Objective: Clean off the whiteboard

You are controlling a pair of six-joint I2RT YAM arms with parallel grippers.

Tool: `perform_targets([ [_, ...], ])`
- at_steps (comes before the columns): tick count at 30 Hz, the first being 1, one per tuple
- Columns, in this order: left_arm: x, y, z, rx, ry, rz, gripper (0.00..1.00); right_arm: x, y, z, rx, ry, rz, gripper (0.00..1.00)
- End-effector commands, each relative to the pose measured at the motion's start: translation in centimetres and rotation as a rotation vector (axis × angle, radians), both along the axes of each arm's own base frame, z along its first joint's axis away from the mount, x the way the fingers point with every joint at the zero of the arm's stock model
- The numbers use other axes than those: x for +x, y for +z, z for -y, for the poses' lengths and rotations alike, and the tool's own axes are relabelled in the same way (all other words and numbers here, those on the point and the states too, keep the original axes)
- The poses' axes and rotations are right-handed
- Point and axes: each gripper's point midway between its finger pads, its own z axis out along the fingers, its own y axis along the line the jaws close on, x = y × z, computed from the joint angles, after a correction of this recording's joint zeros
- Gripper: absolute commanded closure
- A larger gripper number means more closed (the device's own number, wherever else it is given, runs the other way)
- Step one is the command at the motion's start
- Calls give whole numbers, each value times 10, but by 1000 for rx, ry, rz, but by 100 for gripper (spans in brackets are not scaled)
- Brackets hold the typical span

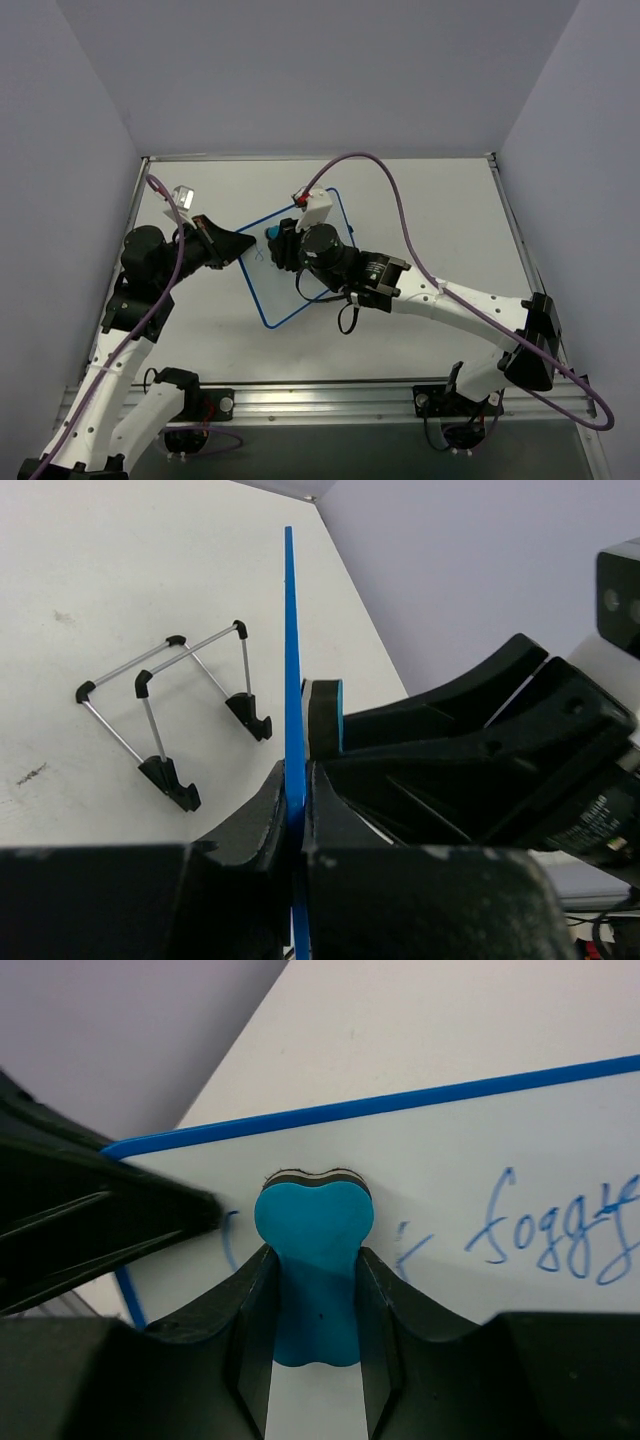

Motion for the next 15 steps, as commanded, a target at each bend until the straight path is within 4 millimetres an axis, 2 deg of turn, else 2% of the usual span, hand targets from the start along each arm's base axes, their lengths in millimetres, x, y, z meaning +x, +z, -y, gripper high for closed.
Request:
perform_targets([
  [1,-20,68,14,-62,-99,262,98,-22,8,-26,-14,71,9,99],
  [7,-27,78,19,-42,-130,323,98,-34,18,-40,-36,101,32,100],
  [15,-27,87,13,-62,-85,337,98,-46,-12,-47,-85,119,-15,100],
])
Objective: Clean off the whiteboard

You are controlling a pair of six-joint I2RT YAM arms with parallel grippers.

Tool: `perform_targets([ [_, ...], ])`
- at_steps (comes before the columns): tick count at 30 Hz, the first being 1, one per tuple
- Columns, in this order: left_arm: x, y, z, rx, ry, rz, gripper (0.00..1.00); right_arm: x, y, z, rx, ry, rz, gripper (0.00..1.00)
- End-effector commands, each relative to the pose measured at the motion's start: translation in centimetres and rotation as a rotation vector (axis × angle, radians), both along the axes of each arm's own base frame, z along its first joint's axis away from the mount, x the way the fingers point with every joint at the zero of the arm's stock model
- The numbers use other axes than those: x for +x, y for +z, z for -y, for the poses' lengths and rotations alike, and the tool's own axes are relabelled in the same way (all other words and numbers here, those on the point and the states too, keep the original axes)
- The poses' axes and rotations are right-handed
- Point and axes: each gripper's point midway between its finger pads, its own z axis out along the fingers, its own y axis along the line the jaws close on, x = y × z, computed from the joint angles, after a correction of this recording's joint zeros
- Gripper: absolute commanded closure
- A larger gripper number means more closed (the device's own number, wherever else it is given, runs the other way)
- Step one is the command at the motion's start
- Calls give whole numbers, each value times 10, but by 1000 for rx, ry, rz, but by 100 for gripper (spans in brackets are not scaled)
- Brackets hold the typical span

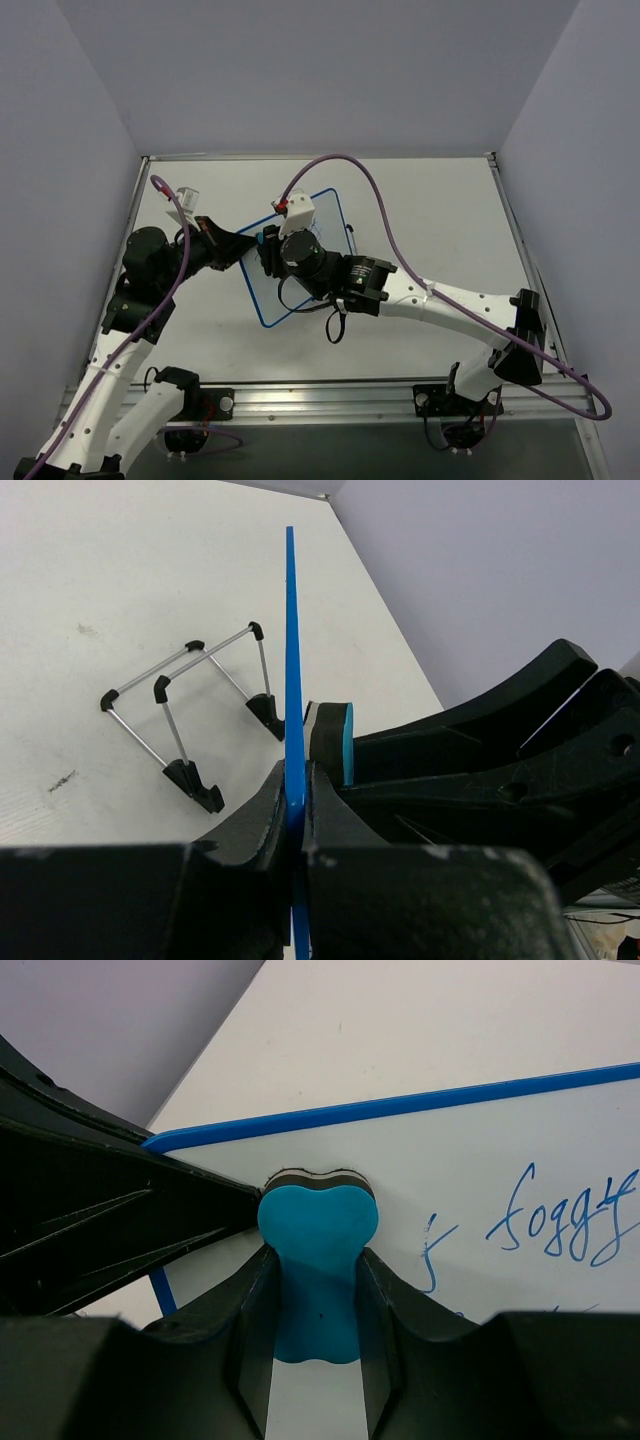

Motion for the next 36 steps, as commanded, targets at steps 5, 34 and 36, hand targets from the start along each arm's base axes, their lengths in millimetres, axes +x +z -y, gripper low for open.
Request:
perform_targets([
  [5,-24,105,11,-172,-82,303,98,-42,-42,-29,-36,135,-73,100],
  [34,-31,115,14,-244,-112,291,98,-11,-58,22,-35,56,-64,100],
  [36,-34,117,16,-254,-129,290,98,4,-54,34,-29,27,-50,100],
])
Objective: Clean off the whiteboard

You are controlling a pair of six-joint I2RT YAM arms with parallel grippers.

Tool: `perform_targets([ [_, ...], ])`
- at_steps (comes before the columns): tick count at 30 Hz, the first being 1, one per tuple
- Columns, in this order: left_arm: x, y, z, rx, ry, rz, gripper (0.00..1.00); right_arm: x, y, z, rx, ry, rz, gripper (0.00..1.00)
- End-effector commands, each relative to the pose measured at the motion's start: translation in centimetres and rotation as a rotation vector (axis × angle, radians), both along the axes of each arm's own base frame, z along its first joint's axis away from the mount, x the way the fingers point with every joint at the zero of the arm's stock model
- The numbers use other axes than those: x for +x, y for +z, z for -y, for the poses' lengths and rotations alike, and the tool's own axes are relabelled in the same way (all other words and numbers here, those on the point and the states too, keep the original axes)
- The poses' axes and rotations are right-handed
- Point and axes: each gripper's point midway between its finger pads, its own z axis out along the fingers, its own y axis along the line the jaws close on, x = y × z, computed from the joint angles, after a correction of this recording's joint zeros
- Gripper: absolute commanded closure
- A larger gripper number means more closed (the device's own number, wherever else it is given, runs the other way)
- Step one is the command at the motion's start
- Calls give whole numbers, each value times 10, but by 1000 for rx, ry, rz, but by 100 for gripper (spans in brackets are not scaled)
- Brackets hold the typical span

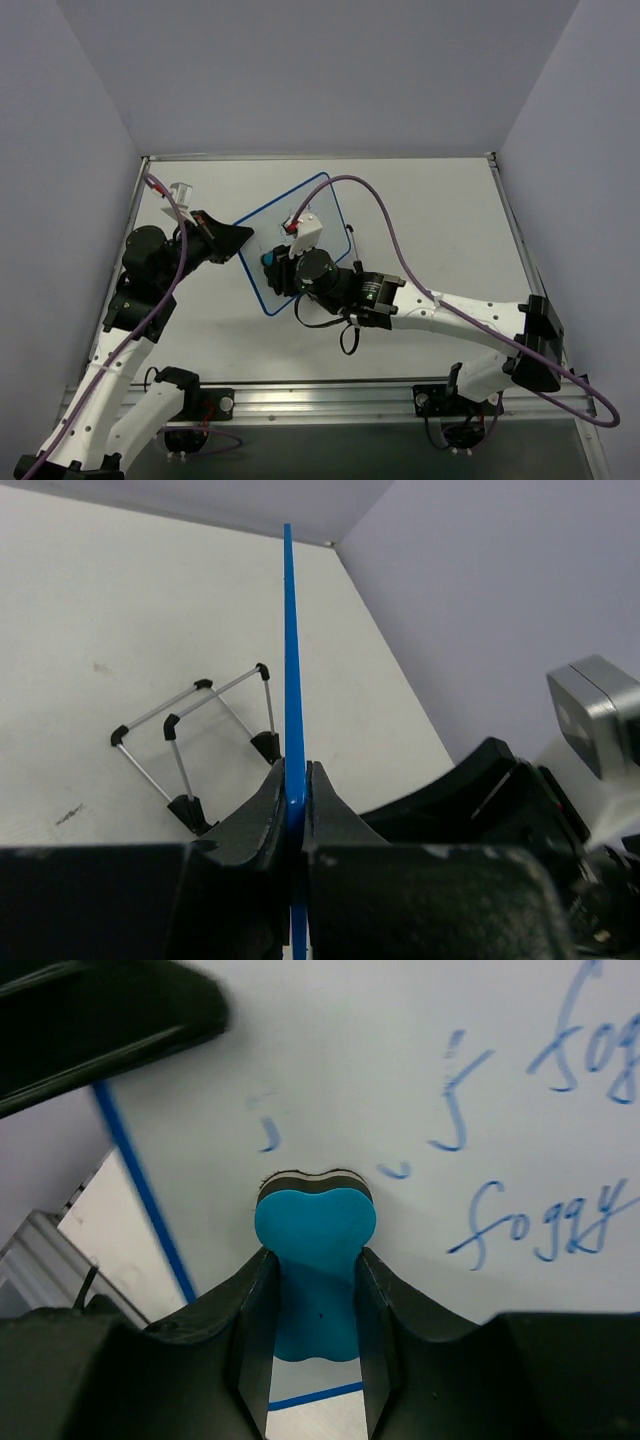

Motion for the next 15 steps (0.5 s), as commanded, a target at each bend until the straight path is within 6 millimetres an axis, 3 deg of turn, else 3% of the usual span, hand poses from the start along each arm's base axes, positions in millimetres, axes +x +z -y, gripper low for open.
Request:
perform_targets([
  [1,-48,107,21,-216,-202,271,98,34,-10,32,-35,-71,-2,100],
  [5,-53,105,24,-225,-226,260,98,64,8,49,-4,-120,33,100],
  [7,-53,102,24,-226,-229,253,98,67,14,43,2,-102,41,100],
  [11,-53,98,25,-236,-231,243,98,47,31,8,53,-4,58,100],
  [12,-53,99,25,-239,-231,246,98,31,37,-12,76,46,69,100],
  [15,-52,100,25,-243,-235,247,98,-5,48,-45,107,147,85,100],
])
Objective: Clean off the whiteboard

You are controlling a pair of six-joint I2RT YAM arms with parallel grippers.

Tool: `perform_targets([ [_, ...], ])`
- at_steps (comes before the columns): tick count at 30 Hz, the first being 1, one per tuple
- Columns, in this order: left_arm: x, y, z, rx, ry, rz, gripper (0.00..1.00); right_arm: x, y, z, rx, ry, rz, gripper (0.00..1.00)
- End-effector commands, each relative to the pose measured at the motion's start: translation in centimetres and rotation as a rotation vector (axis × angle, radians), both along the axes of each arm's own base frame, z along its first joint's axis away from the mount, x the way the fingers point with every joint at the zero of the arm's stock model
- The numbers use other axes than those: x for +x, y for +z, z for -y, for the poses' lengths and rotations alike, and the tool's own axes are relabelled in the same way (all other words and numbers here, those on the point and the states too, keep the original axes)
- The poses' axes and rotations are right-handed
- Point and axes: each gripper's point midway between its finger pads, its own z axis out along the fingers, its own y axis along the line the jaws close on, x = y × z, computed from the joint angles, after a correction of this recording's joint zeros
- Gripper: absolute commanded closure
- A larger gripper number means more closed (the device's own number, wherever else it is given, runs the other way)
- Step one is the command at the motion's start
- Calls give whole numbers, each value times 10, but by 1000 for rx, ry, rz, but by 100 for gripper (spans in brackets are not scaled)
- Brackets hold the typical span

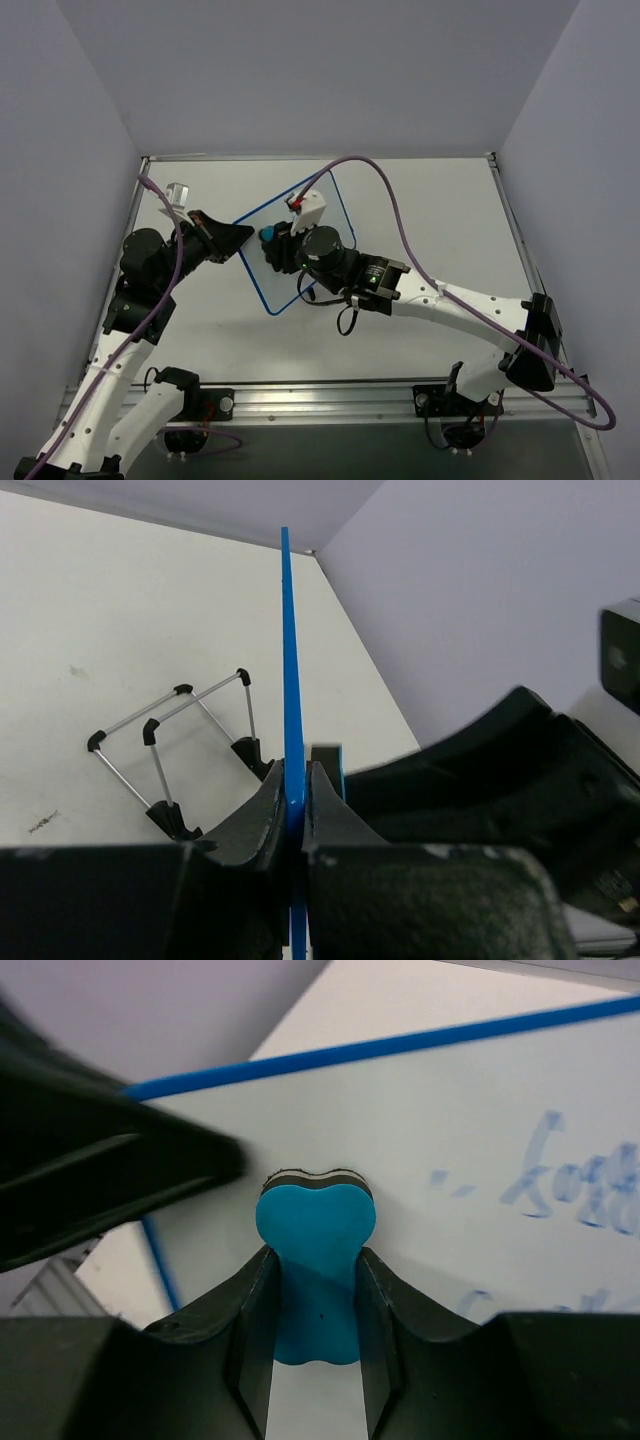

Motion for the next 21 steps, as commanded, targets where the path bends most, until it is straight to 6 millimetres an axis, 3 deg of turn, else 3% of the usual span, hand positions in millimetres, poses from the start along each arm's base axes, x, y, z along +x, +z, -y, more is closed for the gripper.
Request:
perform_targets([
  [1,-50,90,22,-178,-219,238,98,-52,11,-58,50,198,25,100],
  [4,-52,92,22,-178,-223,241,98,-58,15,-60,58,207,34,100],
  [6,-55,96,21,-179,-228,254,98,-45,10,-49,37,159,38,100],
  [7,-56,96,21,-178,-229,255,98,-28,2,-38,23,121,27,100],
  [10,-61,99,21,-179,-237,266,98,-3,-13,-13,16,69,-6,100],
  [11,-62,99,21,-179,-240,269,98,16,-17,3,11,20,-14,100],
  [14,-67,101,23,-180,-267,275,98,44,-22,35,-5,-54,-19,100],
  [21,-79,107,27,-187,-336,302,98,92,-25,74,-40,-141,-20,100],
])
